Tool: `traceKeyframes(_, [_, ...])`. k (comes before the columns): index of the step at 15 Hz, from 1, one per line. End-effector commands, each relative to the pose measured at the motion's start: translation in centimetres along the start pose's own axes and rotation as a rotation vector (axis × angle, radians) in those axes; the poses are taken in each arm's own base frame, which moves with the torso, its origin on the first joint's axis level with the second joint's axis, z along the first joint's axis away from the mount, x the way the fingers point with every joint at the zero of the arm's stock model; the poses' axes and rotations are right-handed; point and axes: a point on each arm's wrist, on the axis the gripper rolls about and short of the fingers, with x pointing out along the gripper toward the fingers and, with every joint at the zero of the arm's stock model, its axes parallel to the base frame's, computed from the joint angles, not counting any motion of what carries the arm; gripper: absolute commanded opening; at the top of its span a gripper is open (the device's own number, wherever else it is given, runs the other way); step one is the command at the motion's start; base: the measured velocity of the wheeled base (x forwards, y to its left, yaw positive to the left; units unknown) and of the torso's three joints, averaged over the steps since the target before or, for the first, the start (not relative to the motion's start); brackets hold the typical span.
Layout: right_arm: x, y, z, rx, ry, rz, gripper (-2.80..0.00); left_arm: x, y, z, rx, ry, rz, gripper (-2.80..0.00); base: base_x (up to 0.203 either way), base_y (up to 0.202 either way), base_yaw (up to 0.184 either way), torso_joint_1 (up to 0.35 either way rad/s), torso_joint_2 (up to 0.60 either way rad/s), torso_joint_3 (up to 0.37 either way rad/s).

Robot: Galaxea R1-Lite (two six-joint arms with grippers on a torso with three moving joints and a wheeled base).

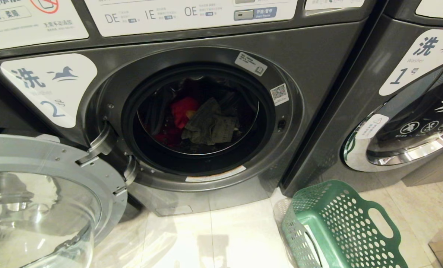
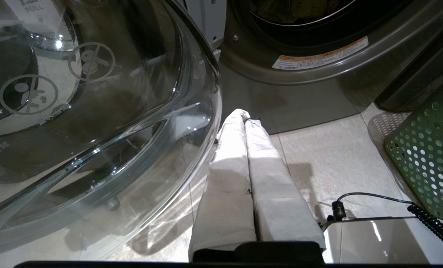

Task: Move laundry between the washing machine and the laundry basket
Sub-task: Pick a cloth and place it into the basket

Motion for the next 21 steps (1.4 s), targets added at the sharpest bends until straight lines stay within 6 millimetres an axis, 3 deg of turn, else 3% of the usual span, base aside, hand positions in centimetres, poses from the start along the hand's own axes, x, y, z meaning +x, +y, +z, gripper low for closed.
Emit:
traceKeyframes(1, [0.00,0.00,0.00,0.000,-0.001,0.001,-2.80,0.01,0.00,0.00,0.000,0.002,0.000,-2.80,0.000,0.000,0.000,0.000,0.00,0.000])
traceKeyframes(9, [0.00,0.00,0.02,-0.002,-0.002,0.001,-2.80,0.01,0.00,0.00,0.000,0.002,0.000,-2.80,0.000,0.000,0.010,0.000,0.00,0.000])
traceKeyframes(21, [0.00,0.00,0.00,0.000,-0.001,0.001,-2.80,0.01,0.00,0.00,0.000,0.002,0.000,-2.80,0.002,-0.007,0.171,0.001,0.00,0.003])
